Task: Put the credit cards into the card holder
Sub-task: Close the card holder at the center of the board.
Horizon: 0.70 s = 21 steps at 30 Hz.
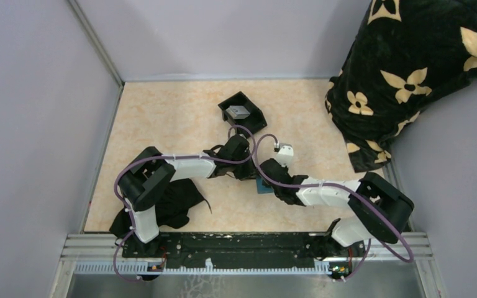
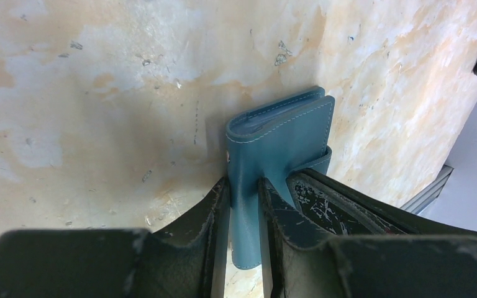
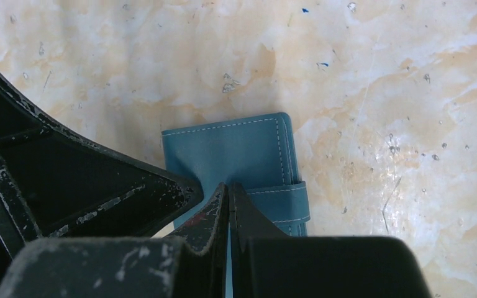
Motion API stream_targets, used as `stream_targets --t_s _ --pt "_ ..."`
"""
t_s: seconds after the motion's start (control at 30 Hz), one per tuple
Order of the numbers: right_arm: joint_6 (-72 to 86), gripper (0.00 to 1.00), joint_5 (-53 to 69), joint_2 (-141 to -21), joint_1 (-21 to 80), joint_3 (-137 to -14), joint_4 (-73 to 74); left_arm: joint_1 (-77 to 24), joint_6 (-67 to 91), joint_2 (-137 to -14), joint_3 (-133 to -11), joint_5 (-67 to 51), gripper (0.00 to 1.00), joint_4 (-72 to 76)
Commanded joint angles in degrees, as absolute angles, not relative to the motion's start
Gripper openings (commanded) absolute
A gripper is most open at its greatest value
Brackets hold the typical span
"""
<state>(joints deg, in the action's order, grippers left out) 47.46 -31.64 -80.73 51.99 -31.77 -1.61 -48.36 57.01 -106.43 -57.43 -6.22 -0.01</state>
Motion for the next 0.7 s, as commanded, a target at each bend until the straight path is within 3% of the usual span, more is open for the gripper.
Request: stream_targets --t_s 0.0,0.67 --pt "51.4 0.00 -27.5 -81.4 53.2 -26.2 6.4 -50.2 56.5 -110.1 -56.1 -2.5 0.29 -9.1" --pt "62.3 0.00 -26.2 -82.0 53.9 -12.5 -4.7 -52.6 58.1 -111.8 -60.3 1.2 0.29 -14.9"
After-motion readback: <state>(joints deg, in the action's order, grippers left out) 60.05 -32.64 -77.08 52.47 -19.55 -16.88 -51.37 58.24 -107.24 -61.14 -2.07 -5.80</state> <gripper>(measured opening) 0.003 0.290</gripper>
